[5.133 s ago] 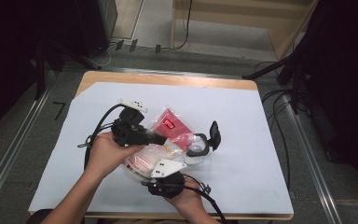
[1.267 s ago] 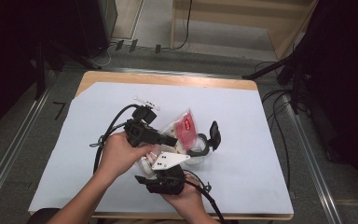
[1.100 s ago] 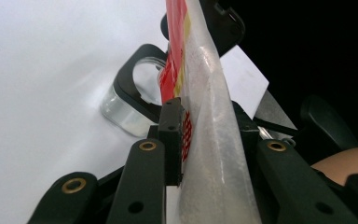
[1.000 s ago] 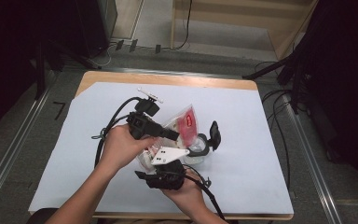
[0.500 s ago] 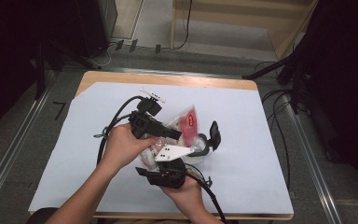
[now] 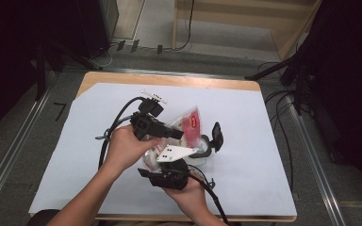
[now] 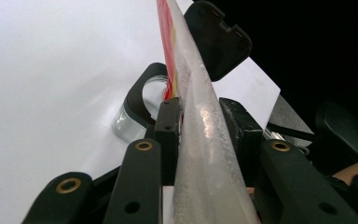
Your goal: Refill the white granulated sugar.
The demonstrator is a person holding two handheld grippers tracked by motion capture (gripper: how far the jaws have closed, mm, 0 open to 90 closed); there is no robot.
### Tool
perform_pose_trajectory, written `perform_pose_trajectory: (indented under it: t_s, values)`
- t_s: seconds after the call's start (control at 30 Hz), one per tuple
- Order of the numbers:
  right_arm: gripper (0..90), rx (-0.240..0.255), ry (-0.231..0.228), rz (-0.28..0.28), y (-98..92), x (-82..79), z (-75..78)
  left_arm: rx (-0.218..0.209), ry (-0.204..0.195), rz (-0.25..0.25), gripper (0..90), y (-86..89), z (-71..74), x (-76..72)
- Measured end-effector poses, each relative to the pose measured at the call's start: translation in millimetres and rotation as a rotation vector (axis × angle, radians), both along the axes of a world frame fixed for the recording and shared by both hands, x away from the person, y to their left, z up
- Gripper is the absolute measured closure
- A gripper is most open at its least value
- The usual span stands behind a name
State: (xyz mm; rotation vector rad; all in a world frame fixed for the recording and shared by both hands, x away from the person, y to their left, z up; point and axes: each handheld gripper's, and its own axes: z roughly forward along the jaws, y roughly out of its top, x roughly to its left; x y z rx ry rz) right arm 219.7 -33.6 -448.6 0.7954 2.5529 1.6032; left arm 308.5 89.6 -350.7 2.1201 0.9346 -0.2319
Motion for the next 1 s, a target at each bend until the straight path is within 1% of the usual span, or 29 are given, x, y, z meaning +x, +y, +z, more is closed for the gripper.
perform_pose_trajectory:
  t_s: [0.07,0.1,0.13,0.17,0.23,0.37,0.47,0.53,0.57,0.63,0.67,0.83,0.87,0.9,0.97,1.0]
  values:
    - [63.7,0.01,0.008,-0.006,-0.4,0.2,0.3,0.002,-0.007,0.001,69.7,-0.2,0.4,-0.6]
    - [63.7,0.013,0.013,-0.01,-0.5,0.3,0.5,-0.006,-0.008,0.0,69.4,-0.5,0.2,-0.6]
    - [63.7,0.024,0.02,-0.015,-0.9,0.8,1.1,-0.006,-0.003,0.003,69.5,-0.7,0.8,-0.4]
    - [63.7,0.024,0.02,-0.015,-0.9,0.8,1.1,-0.011,0.006,0.005,69.5,-0.8,1.1,0.3]
    - [63.2,0.03,0.024,-0.015,-0.8,1.1,2.0,0.002,0.009,0.01,71.0,-1.7,2.4,2.3]
    - [61.5,0.015,-0.008,-0.001,0.6,-0.4,2.7,-0.003,0.006,0.0,71.6,-1.6,4.2,1.9]
    - [63.2,0.003,-0.03,0.007,1.6,-2.5,3.5,-0.002,-0.003,0.0,71.9,-1.7,6.2,1.2]
    - [63.4,0.008,-0.024,0.007,1.8,-2.8,4.6,0.004,-0.005,0.005,71.3,-2.0,7.9,0.7]
    - [63.5,0.011,-0.022,0.006,1.7,-2.4,5.1,-0.006,-0.007,0.002,70.6,-2.3,7.7,0.8]
    - [63.8,0.02,-0.009,-0.001,0.9,-1.7,5.8,-0.007,-0.018,0.004,68.9,-3.2,7.4,0.1]
    - [63.9,0.028,0.006,-0.008,0.2,-1.1,5.8,-0.003,-0.021,0.002,68.2,-3.3,7.4,0.1]
    - [64.0,0.048,0.029,-0.02,-1.3,0.1,5.8,-0.005,-0.019,0.005,68.7,-3.7,7.4,-0.4]
    - [63.9,0.047,0.028,-0.021,-1.2,-0.1,5.9,0.001,-0.021,0.004,69.8,-3.6,7.7,-0.5]
    - [63.6,0.042,0.026,-0.02,-0.7,-0.9,6.3,-0.009,-0.019,0.002,71.3,-3.6,7.4,-0.4]
    - [63.1,0.024,0.003,-0.014,0.8,-2.1,6.2,-0.001,-0.02,0.003,72.7,-4.0,8.4,-0.7]
    - [62.9,0.017,-0.007,-0.009,1.4,-2.5,6.2,-0.004,-0.021,0.004,73.0,-4.0,8.6,-0.9]
